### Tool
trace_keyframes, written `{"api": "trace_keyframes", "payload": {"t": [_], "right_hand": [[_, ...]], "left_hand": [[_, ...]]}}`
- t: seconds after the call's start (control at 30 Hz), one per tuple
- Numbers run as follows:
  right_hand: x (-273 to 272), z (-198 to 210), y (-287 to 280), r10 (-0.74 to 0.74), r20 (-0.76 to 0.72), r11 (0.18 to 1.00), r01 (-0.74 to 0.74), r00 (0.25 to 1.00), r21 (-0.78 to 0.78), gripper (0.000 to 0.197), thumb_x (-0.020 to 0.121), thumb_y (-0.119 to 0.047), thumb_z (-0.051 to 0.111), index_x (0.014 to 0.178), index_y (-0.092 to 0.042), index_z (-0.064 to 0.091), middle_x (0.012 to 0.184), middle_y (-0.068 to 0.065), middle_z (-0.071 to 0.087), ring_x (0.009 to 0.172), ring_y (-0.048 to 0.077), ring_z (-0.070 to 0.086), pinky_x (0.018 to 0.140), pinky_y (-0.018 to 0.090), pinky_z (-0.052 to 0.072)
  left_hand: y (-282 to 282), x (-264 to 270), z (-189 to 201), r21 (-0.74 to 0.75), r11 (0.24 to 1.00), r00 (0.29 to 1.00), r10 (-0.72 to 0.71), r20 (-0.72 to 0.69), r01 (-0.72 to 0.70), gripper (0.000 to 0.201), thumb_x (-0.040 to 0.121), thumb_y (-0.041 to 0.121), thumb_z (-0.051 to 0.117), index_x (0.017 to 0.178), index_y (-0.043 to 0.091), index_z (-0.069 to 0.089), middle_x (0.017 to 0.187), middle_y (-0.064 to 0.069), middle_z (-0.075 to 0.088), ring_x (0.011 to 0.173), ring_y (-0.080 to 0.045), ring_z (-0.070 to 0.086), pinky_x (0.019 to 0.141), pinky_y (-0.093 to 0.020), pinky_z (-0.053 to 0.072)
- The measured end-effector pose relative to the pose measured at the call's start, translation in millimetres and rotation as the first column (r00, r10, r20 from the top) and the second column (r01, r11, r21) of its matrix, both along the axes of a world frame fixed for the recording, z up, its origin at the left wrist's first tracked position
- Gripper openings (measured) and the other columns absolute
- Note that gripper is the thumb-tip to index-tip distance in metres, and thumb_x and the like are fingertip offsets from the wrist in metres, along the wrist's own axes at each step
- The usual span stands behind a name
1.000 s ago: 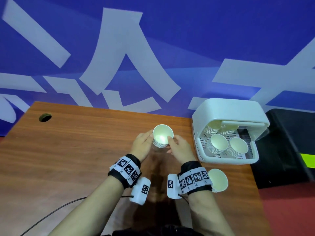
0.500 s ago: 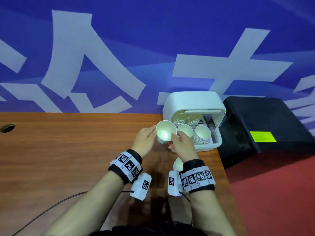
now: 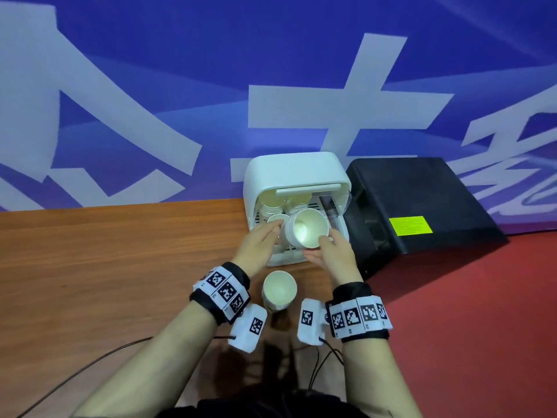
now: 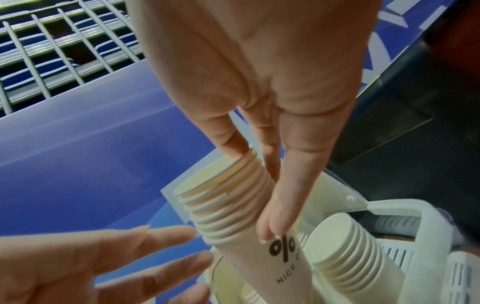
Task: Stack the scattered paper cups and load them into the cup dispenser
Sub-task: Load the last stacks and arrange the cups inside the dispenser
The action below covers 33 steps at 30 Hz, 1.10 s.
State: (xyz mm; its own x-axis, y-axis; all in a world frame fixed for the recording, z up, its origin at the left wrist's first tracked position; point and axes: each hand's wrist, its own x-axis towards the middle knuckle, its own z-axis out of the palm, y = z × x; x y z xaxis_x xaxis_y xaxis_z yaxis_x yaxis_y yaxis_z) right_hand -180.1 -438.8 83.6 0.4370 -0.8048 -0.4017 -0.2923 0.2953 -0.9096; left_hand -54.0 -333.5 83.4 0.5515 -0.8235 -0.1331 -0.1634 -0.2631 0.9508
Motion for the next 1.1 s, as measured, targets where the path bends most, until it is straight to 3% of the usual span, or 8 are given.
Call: {"api": "trace_keyframes", "payload": {"t": [0.13,0.23,0.4,0.53,0.67,0.8,0.93,1.1], "right_hand": [[-16.7,-4.3,-22.3,-0.097,0.021,0.995,0.097,0.995,-0.003,0.024,0.094,-0.006,0.037,0.112,-0.006,0.052,0.112,0.021,0.06,0.085,0.027,0.072,0.074,0.03,0.058],[-24.6,-11.1,-38.0,-0.181,0.023,0.982,0.182,0.983,-0.047,0.022,0.09,-0.007,0.039,0.104,-0.012,0.055,0.108,0.02,0.066,0.084,0.026,0.073,0.082,0.04,0.058],[-28.9,-23.7,-58.7,-0.311,-0.002,0.948,0.31,0.951,-0.071,0.026,0.082,-0.013,0.044,0.101,-0.022,0.058,0.094,0.007,0.065,0.09,0.025,0.069,0.091,0.047,0.055],[-25.2,-34.1,-71.4,-0.391,0.029,0.92,0.391,0.92,-0.021,0.03,0.087,-0.006,0.041,0.111,-0.017,0.056,0.11,0.015,0.062,0.092,0.024,0.065,0.078,0.034,0.056],[-17.2,-45.8,-83.7,-0.445,0.077,0.895,0.444,0.892,0.036,0.034,0.091,-0.001,0.038,0.12,-0.009,0.053,0.114,0.018,0.059,0.094,0.027,0.065,0.066,0.024,0.052],[-6.7,-59.7,-95.8,-0.462,0.048,0.886,0.459,0.886,0.061,0.028,0.091,-0.003,0.038,0.113,-0.009,0.054,0.114,0.021,0.062,0.091,0.026,0.069,0.073,0.029,0.055],[4.9,-73.2,-106.3,-0.46,0.01,0.881,0.456,0.888,0.127,0.033,0.091,-0.005,0.038,0.121,-0.001,0.053,0.111,0.022,0.065,0.094,0.026,0.07,0.082,0.033,0.056],[20.9,-84.1,-122.3,-0.414,-0.074,0.898,0.42,0.907,0.133,0.035,0.09,-0.012,0.043,0.121,-0.003,0.055,0.095,0.014,0.069,0.09,0.024,0.071,0.076,0.032,0.057]], "left_hand": [[-12.4,-7.1,-9.9,0.005,1.0,0.998,0.017,-0.055,-0.017,0.035,0.1,0.018,0.035,0.129,0.012,0.053,0.131,-0.011,0.052,0.099,-0.017,0.055,0.088,-0.025,0.043],[-19.1,-6.2,-17.8,-0.001,0.999,0.995,0.052,-0.088,-0.052,0.033,0.099,0.017,0.036,0.125,0.011,0.055,0.128,-0.012,0.054,0.093,-0.014,0.054,0.074,-0.013,0.042],[-26.6,-0.2,-29.7,0.016,0.996,0.993,0.084,-0.084,-0.083,0.032,0.099,0.015,0.035,0.121,0.009,0.057,0.121,-0.012,0.059,0.09,-0.016,0.054,0.071,-0.013,0.042],[-29.6,4.5,-38.6,0.019,0.991,0.982,0.133,-0.136,-0.131,0.031,0.099,0.01,0.035,0.117,0.004,0.059,0.109,-0.008,0.06,0.081,-0.008,0.053,0.062,-0.003,0.042],[-26.6,10.7,-51.3,0.053,0.984,0.968,0.178,-0.174,-0.172,0.027,0.098,0.013,0.036,0.108,0.011,0.061,0.104,-0.007,0.062,0.079,-0.009,0.055,0.068,-0.014,0.041],[-21.1,16.0,-60.2,0.06,0.982,0.97,0.185,-0.156,-0.178,0.024,0.099,0.013,0.037,0.102,0.014,0.06,0.103,-0.008,0.063,0.083,-0.011,0.055,0.071,-0.02,0.041],[-13.0,22.7,-74.9,0.128,0.982,0.989,0.141,-0.033,-0.136,0.022,0.096,0.011,0.044,0.098,0.016,0.065,0.104,-0.009,0.064,0.09,-0.019,0.058,0.077,-0.025,0.043],[-4.6,22.6,-80.6,0.173,0.978,0.991,0.126,-0.05,-0.115,0.013,0.089,0.01,0.058,0.088,0.019,0.068,0.1,-0.007,0.067,0.094,-0.018,0.059,0.089,-0.028,0.044]]}}
